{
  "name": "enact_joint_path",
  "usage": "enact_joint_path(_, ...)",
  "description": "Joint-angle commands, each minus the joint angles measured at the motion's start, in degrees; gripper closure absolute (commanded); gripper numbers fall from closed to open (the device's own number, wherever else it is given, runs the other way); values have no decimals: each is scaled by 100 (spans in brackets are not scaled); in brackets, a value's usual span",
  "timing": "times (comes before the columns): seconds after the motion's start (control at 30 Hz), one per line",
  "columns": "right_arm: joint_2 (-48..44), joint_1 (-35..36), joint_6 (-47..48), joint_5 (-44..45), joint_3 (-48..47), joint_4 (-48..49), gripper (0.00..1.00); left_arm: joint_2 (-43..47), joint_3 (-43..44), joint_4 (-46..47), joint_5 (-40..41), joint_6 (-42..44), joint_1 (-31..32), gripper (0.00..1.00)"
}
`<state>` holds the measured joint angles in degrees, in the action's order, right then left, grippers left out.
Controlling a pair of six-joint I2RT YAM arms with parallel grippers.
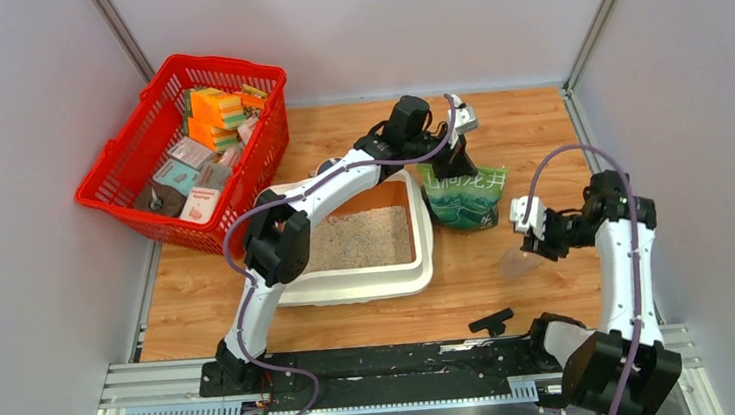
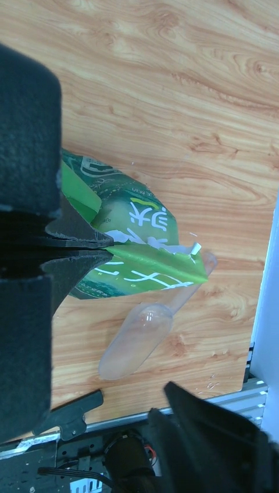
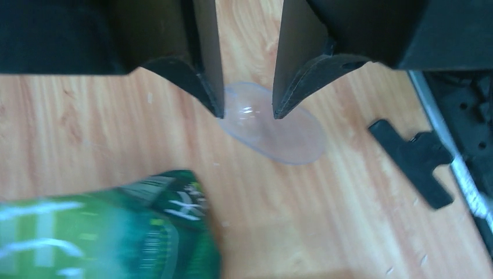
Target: Fill the litter box with clean litter
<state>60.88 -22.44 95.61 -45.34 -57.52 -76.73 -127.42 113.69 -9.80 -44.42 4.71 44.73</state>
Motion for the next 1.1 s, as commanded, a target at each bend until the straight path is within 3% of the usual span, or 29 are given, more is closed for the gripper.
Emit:
enact_joint_path(0.0, -533, 274, 1434, 386, 732, -1680, 59, -11, 276, -232, 294, -216, -96, 100)
enact_joint_path(0.13, -341, 1106, 1381, 605, 953, -1617, 61, -152, 408, -154, 302, -435, -96, 100)
enact_joint_path(0.3, -217, 1926, 1775, 1062, 1259, -1687, 56, -134, 391, -136, 277, -436, -70, 100)
enact_joint_path(0.43, -226, 2751, 2075, 1265, 1471, -1687, 42, -187, 391, -188, 303, -375, -70, 100)
enact_joint_path(0.73, 766, 4078, 1839, 1449, 1366, -1582, 28, -214, 417, -206, 294, -339, -105, 100)
enact_joint_path(0.87, 557, 4660, 1513, 1939, 1576, -1082, 27, -222, 408, -154, 285, -418, -210, 100)
enact_joint_path(1.07, 55, 5011, 2540, 2100, 1981, -967, 26, -292, 400, 110, 285, -673, -351, 100)
